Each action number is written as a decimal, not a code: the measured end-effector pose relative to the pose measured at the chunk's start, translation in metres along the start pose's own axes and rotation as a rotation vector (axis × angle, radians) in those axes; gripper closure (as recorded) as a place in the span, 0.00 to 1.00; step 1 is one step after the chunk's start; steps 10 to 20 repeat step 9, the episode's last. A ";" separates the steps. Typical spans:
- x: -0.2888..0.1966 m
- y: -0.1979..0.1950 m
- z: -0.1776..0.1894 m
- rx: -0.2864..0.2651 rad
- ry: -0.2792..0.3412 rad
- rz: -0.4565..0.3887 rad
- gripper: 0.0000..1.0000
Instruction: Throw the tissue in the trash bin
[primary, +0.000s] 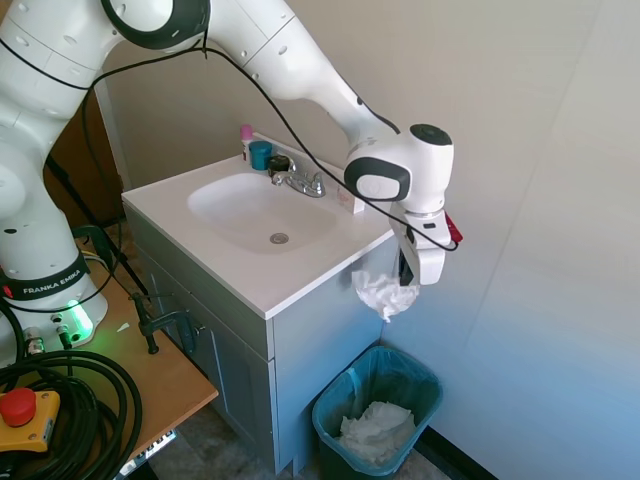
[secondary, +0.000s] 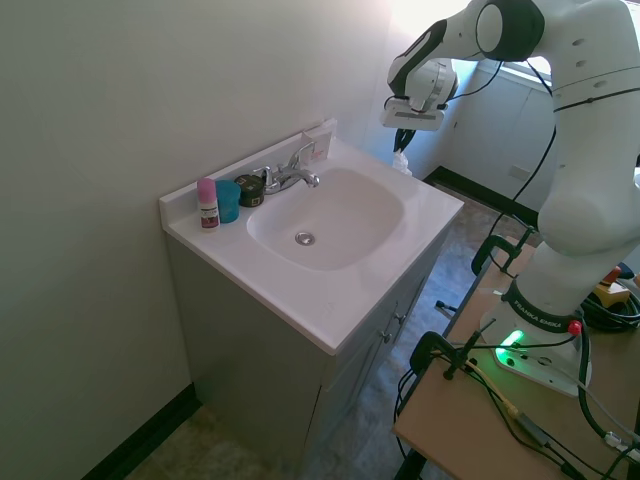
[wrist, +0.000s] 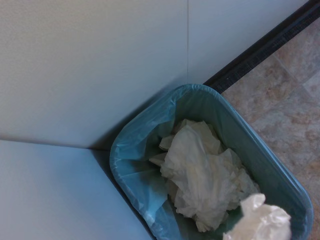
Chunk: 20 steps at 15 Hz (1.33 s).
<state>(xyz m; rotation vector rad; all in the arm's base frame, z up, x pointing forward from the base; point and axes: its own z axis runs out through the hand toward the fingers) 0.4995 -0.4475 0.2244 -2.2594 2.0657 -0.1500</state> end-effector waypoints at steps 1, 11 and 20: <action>0.000 0.000 -0.001 -0.001 -0.004 -0.004 0.00; -0.009 0.039 -0.113 0.100 -0.002 -0.068 0.00; -0.009 0.039 -0.113 0.100 -0.002 -0.068 0.00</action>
